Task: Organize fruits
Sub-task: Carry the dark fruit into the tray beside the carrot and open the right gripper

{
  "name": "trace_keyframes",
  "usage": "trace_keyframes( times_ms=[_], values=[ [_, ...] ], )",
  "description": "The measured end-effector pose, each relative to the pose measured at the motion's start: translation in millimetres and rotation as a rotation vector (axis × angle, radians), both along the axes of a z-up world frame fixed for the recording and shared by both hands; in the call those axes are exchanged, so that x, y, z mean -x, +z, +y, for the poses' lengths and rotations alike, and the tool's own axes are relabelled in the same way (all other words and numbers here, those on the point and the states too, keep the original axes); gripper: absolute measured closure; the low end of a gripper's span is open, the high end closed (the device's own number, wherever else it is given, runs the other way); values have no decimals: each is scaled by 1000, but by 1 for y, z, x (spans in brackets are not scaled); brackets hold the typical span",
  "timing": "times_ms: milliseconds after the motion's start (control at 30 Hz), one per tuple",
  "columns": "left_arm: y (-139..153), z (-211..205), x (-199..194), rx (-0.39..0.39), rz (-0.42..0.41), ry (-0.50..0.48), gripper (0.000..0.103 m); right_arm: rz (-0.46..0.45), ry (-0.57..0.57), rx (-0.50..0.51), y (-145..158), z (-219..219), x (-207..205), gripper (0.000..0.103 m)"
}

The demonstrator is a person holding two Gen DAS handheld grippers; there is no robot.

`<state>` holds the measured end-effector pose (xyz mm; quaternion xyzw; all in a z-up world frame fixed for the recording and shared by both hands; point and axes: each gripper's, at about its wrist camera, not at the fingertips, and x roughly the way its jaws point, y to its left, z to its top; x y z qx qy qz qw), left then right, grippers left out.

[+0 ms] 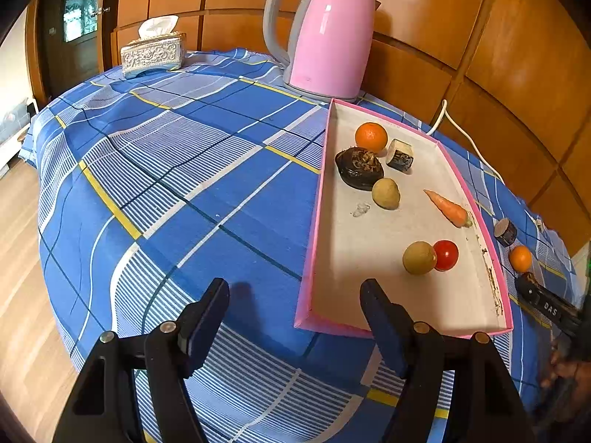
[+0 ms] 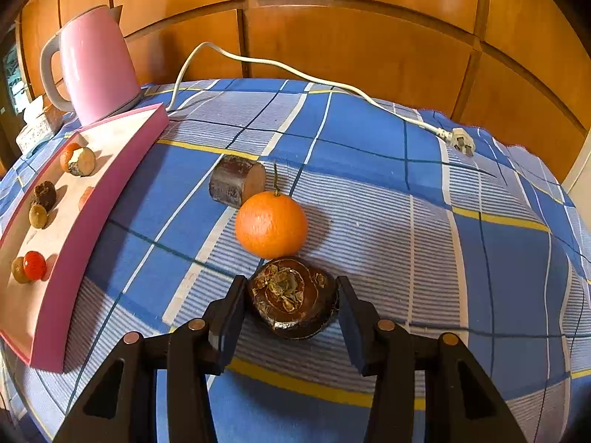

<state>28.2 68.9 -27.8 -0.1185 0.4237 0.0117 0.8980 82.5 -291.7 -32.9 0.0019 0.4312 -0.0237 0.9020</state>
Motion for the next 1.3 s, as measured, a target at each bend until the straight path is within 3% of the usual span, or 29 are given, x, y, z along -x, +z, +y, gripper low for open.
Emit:
trace_keyframes(
  times_ms=[233, 433, 733, 1033, 1233, 1300],
  values=[
    [0, 1, 0, 6, 0, 7, 29, 23, 8, -51, 5, 2, 18, 55],
    [-1, 3, 1, 6, -1, 11, 28, -22, 47, -92, 27, 15, 31, 55],
    [-1, 5, 0, 10, 0, 18, 28, -64, 297, -117, 59, 88, 13, 55],
    [-2, 7, -1, 14, 0, 22, 27, -37, 436, -85, 52, 158, -26, 55],
    [-3, 7, -2, 10, -1, 21, 26, 4, 406, -69, 29, 172, -47, 54],
    [-3, 8, -2, 13, -1, 23, 26, 9, 386, -86, 26, 167, -46, 48]
  ],
)
